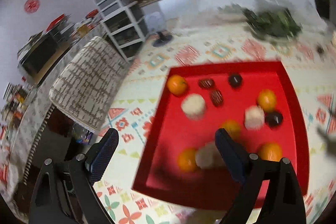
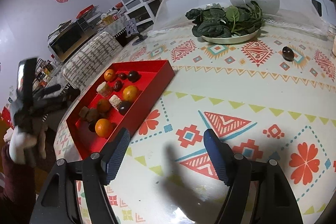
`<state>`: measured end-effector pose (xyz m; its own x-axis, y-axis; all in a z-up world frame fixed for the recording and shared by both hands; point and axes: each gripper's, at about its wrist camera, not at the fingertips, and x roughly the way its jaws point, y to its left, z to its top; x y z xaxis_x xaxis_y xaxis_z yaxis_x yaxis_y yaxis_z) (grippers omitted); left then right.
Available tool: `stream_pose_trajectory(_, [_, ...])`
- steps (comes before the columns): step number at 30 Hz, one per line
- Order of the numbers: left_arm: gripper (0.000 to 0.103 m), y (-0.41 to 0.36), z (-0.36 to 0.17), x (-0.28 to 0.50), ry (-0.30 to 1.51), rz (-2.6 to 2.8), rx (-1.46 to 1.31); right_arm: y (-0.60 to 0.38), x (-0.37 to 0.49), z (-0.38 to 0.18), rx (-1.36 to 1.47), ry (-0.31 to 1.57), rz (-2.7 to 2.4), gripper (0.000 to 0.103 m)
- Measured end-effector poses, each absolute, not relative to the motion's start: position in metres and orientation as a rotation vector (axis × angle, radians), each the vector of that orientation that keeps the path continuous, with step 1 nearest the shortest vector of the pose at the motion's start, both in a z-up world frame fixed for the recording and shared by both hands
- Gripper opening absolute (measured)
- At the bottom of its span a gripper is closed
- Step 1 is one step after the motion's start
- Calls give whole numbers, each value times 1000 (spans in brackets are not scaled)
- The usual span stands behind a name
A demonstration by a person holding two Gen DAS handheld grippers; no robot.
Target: Organize fruits
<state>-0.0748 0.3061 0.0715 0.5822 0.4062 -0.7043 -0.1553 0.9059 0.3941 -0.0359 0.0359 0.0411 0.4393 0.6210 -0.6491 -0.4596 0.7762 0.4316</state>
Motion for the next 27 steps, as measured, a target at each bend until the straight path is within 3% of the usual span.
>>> stream_pose_trajectory(8, [93, 330, 58, -55, 837, 629, 503, 41, -44, 48, 180, 877, 680, 78])
stream_pose_trajectory(13, [93, 349, 85, -73, 768, 569, 272, 47, -49, 56, 158, 853, 679, 80])
stream_pose_trajectory(16, [94, 343, 117, -109, 597, 544, 140, 55, -58, 63, 118, 826, 691, 80])
stream_pose_trajectory(18, [103, 330, 141, -145, 455, 547, 66, 62, -66, 67, 87, 807, 706, 80])
stream_pose_trajectory(21, [103, 311, 156, -182, 346, 550, 3, 73, -80, 72, 45, 777, 737, 81])
stream_pose_trajectory(27, [103, 284, 134, -195, 429, 569, -64, 90, -100, 74, 4, 766, 794, 84])
